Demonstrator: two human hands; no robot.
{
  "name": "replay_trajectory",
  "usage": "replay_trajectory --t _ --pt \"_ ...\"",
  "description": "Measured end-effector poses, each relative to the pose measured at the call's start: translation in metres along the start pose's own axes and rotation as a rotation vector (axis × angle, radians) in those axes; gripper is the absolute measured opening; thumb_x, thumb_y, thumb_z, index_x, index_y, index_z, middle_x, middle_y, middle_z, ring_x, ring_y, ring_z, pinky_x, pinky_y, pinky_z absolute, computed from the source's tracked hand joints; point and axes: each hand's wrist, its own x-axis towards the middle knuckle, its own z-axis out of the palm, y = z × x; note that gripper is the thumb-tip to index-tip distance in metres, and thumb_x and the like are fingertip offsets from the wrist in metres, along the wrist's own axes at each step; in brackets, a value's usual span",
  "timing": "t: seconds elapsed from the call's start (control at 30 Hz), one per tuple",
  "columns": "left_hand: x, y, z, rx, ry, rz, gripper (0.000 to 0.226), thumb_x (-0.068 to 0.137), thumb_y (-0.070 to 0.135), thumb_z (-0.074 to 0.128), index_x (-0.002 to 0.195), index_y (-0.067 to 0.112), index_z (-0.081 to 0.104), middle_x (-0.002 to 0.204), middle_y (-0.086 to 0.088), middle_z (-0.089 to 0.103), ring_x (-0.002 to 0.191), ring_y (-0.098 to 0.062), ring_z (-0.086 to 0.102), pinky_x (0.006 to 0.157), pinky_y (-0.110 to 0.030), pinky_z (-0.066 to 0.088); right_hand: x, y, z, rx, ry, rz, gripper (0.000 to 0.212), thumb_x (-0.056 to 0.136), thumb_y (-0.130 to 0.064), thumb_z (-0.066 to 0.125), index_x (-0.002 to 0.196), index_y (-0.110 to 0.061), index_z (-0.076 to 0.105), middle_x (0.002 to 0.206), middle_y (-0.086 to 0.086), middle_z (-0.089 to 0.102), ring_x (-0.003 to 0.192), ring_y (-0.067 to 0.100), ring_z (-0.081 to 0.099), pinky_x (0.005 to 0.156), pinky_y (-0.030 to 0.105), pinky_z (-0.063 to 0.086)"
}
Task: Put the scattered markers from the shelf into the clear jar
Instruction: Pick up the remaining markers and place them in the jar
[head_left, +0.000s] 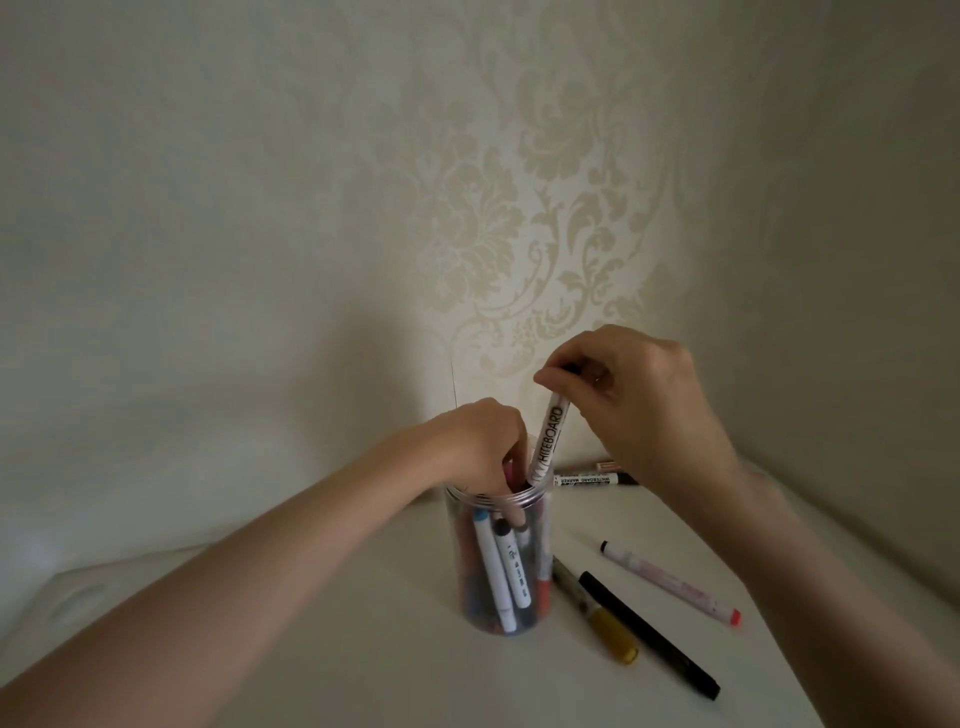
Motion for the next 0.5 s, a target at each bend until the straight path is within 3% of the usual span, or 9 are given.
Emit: replay_trajectory --t 0.07,0.13,0.23,0.33,0.43,0.5 --pt "0.0 0.0 0.002 0.057 0.121 0.004 0.039 0.051 0.049 0.09 0.066 0.027 0.061 0.092 0.008 0.06 0.083 -0.012 0.058 0.069 -0.031 0.053 0.005 -0.001 -0.004 0.03 -0.062 0.018 0.008 0.081 -0.027 0.071 0.08 -0.018 0.073 0.069 -0.007 0.065 0.061 0.005 0.059 0.062 0.016 0.048" --pt "-0.002 0.0 0.002 0.071 0.152 0.009 0.042 0.052 0.047 0.09 0.065 0.029 0.055 0.091 0.01 0.055 0.081 -0.012 0.054 0.064 -0.027 0.047 0.009 0.0 -0.006 0.037 -0.134 0.042 0.008 0.081 -0.028 0.071 0.082 -0.02 0.072 0.068 -0.01 0.065 0.062 0.005 0.061 0.062 0.014 0.049" --pt "-0.002 -0.002 -0.001 0.03 0.097 -0.018 0.033 0.058 0.041 0.089 0.082 0.025 0.071 0.088 0.012 0.065 0.078 -0.011 0.059 0.06 -0.023 0.046 0.016 0.002 -0.006 0.037 -0.214 0.05 0.007 0.082 -0.029 0.069 0.081 -0.022 0.072 0.063 -0.016 0.062 0.068 0.003 0.062 0.062 0.009 0.046" --pt "0.004 -0.005 -0.002 -0.068 0.057 -0.081 0.017 0.071 0.018 0.082 0.087 0.024 0.079 0.084 0.011 0.072 0.074 -0.009 0.062 0.059 -0.019 0.048 0.023 0.003 -0.006 0.07 -0.274 0.07 0.006 0.083 -0.028 0.068 0.081 -0.023 0.071 0.064 -0.016 0.065 0.061 0.001 0.064 0.058 0.004 0.043" --pt "0.008 -0.007 -0.004 -0.11 0.071 -0.096 0.01 0.073 0.016 0.082 0.081 0.022 0.079 0.082 0.007 0.075 0.074 -0.009 0.067 0.06 -0.016 0.051 0.021 0.005 0.001 0.106 -0.395 0.088 0.006 0.082 -0.027 0.07 0.084 -0.023 0.072 0.069 -0.012 0.07 0.056 -0.001 0.064 0.054 0.003 0.044" --pt "0.007 -0.01 -0.001 -0.147 0.111 -0.089 0.011 0.074 0.018 0.082 0.07 0.02 0.072 0.067 0.006 0.07 0.061 -0.006 0.064 0.05 -0.011 0.044 0.012 0.01 0.01 0.087 -0.495 0.087 0.009 0.079 -0.029 0.073 0.087 -0.025 0.074 0.072 -0.014 0.071 0.059 -0.006 0.063 0.057 0.004 0.045"
